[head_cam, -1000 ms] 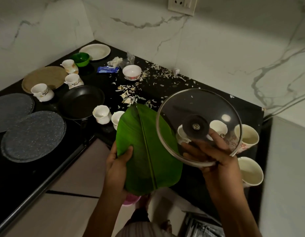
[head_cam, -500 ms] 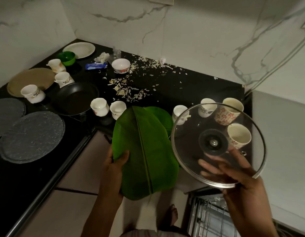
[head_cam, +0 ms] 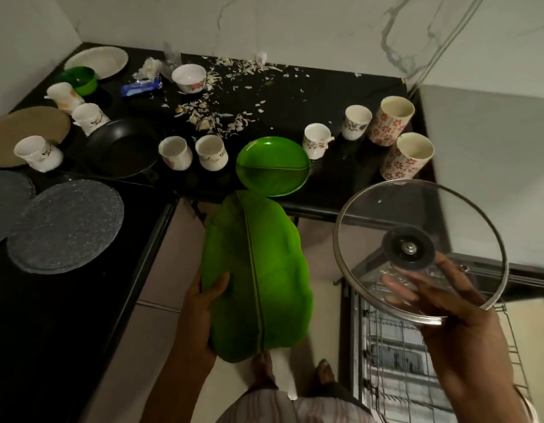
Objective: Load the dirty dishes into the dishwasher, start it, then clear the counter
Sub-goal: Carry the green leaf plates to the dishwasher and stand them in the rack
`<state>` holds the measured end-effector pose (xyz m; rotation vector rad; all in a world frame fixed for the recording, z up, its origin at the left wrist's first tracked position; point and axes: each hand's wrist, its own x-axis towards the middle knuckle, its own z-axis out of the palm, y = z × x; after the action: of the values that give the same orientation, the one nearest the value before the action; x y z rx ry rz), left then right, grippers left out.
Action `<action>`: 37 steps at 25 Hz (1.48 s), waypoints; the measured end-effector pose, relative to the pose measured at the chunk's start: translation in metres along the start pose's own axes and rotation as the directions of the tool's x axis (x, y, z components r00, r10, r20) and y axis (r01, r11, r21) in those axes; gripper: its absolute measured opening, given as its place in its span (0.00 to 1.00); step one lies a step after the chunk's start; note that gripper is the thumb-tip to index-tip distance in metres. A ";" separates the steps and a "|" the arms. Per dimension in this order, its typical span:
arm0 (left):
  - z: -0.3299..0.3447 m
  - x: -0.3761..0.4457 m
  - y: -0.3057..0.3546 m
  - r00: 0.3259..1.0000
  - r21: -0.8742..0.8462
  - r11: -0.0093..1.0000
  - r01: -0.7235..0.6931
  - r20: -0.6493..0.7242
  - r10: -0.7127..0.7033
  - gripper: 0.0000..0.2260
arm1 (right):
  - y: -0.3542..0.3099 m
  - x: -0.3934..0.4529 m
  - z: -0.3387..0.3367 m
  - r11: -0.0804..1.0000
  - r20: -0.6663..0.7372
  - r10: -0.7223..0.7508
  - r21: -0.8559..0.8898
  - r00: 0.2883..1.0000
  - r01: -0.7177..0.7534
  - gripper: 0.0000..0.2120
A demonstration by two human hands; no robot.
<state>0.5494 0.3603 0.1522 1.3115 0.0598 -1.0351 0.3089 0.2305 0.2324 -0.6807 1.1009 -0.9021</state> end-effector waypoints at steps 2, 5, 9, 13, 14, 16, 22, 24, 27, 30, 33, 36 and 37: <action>0.003 -0.011 -0.009 1.000 0.005 1.000 0.002 0.020 -0.002 0.21 | 0.002 -0.013 -0.016 1.000 -0.014 0.002 0.003 1.000 -0.002 0.28; 0.012 -0.031 -0.025 0.998 -0.023 1.000 0.004 0.060 -0.003 0.20 | 0.005 -0.026 -0.047 1.000 -0.028 0.016 -0.012 0.999 -0.016 0.28; 0.022 -0.068 -0.055 0.998 -0.039 0.999 0.010 0.067 -0.008 0.22 | 0.004 -0.044 -0.097 0.998 -0.056 0.008 -0.054 0.998 -0.011 0.27; 0.028 -0.120 -0.099 0.997 -0.083 0.995 0.049 0.063 -0.044 0.21 | 0.002 -0.068 -0.158 0.998 -0.075 0.036 -0.056 0.997 -0.040 0.26; 0.029 -0.132 -0.109 0.996 -0.095 0.994 0.059 0.066 -0.053 0.21 | 0.003 -0.074 -0.172 0.997 -0.082 0.043 -0.064 0.996 -0.048 0.26; 0.028 -0.150 -0.128 0.995 -0.107 0.991 0.075 0.072 -0.067 0.21 | 0.005 -0.085 -0.194 0.993 -0.091 0.063 -0.095 0.994 -0.071 0.26; 0.017 -0.197 -0.166 0.994 -0.089 0.992 0.094 0.066 -0.088 0.21 | 0.017 -0.125 -0.238 0.980 -0.119 0.106 -0.157 0.987 -0.124 0.27; 0.008 -0.203 -0.170 0.994 -0.050 0.994 0.098 0.061 -0.094 0.21 | 0.024 -0.139 -0.246 0.983 -0.138 0.105 -0.137 0.985 -0.124 0.25; -0.008 -0.204 -0.176 0.992 0.013 0.995 0.097 0.082 -0.098 0.20 | 0.042 -0.164 -0.258 0.984 -0.188 0.095 -0.129 0.978 -0.120 0.23; -0.025 -0.204 -0.187 0.991 0.077 0.993 0.093 0.092 -0.100 0.21 | 0.063 -0.184 -0.273 0.978 -0.249 0.090 -0.161 0.964 -0.133 0.24; -0.029 -0.215 -0.201 0.984 0.101 0.986 0.132 0.107 -0.143 0.21 | 0.079 -0.202 -0.291 0.965 -0.293 0.117 -0.191 0.949 -0.178 0.22; -0.024 -0.227 -0.222 0.973 0.110 0.978 0.178 0.126 -0.192 0.20 | 0.092 -0.216 -0.313 0.955 -0.342 0.127 -0.210 0.931 -0.207 0.21; -0.020 -0.230 -0.230 0.968 0.114 0.975 0.192 0.138 -0.207 0.20 | 0.094 -0.220 -0.322 0.954 -0.358 0.124 -0.215 0.925 -0.210 0.20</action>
<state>0.2776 0.5337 0.1031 1.3336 0.0274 -1.3211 -0.0104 0.4591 0.1492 -0.6354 1.5807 -0.7549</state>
